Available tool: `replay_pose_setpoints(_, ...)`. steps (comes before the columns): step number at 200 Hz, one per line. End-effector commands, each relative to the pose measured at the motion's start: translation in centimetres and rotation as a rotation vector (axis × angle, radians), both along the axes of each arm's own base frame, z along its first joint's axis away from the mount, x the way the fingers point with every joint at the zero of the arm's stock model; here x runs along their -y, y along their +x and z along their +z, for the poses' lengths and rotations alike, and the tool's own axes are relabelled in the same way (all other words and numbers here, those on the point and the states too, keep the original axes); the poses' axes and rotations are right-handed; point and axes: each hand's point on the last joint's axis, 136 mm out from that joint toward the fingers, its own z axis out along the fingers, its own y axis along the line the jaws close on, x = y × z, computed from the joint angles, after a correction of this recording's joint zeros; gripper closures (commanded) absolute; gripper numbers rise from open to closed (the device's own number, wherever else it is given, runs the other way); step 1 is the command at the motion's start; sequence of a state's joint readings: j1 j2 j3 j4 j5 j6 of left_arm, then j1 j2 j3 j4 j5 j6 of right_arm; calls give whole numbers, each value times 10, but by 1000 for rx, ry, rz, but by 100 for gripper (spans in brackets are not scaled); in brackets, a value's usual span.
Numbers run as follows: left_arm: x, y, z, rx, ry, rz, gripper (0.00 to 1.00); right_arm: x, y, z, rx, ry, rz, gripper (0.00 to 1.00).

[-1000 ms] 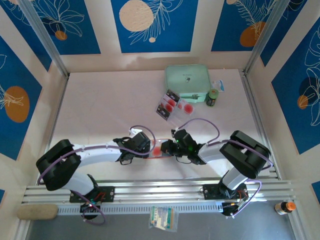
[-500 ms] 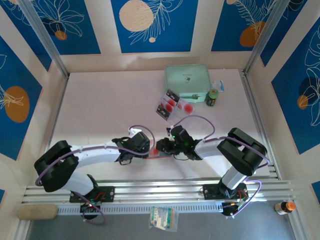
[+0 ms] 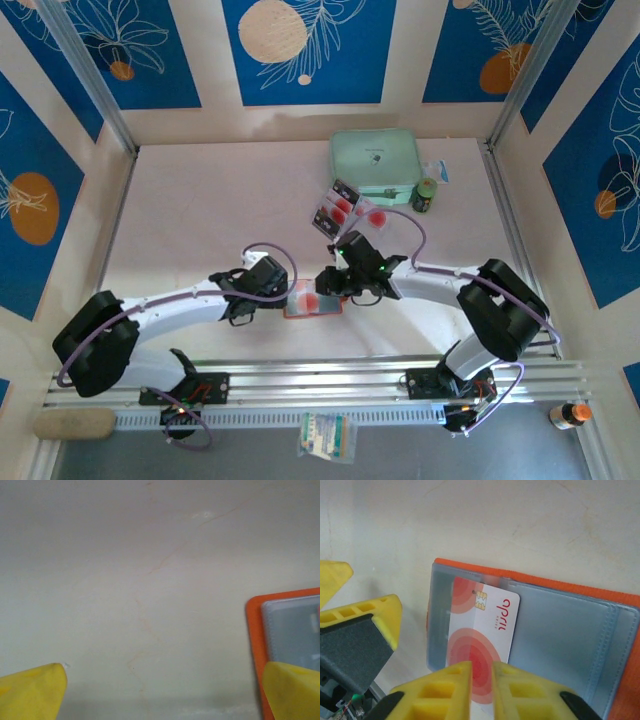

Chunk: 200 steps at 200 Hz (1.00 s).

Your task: Put the credit cards into the card holder

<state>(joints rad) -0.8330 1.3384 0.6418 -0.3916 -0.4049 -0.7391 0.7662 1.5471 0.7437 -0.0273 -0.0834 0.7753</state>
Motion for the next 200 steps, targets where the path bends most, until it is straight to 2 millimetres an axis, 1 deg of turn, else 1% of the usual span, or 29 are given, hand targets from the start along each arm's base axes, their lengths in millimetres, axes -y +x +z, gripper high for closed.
replay_pose_setpoints(1, -17, -9, -15, -55, 64, 34, 0, -1, -4, -11, -36, -44, 49, 87)
replay_pose_setpoints(30, -18, -11, -25, -77, 81, 32, 0, -10, -3, -20, -52, -58, 75, 93)
replay_pose_setpoints(67, -15, -12, -36, -106, 97, 16, 0, -17, -6, -31, -82, -79, 97, 93)
replay_pose_setpoints(90, -13, -11, -39, -113, 101, 7, 0, -24, -9, -36, -96, -91, 114, 94)
replay_pose_setpoints(117, -11, -11, -41, -115, 97, 3, 0, -35, -12, -37, -105, -87, 130, 96)
replay_pose_setpoints(147, -11, -10, -38, -109, 89, 0, 0, -46, -16, -35, -118, -79, 152, 97)
replay_pose_setpoints(167, -12, -9, -30, -96, 89, 1, 0, -50, -16, -26, -111, -66, 160, 99)
replay_pose_setpoints(200, -19, -8, -11, -56, 86, 21, 0, -40, -11, -8, -77, -67, 127, 99)
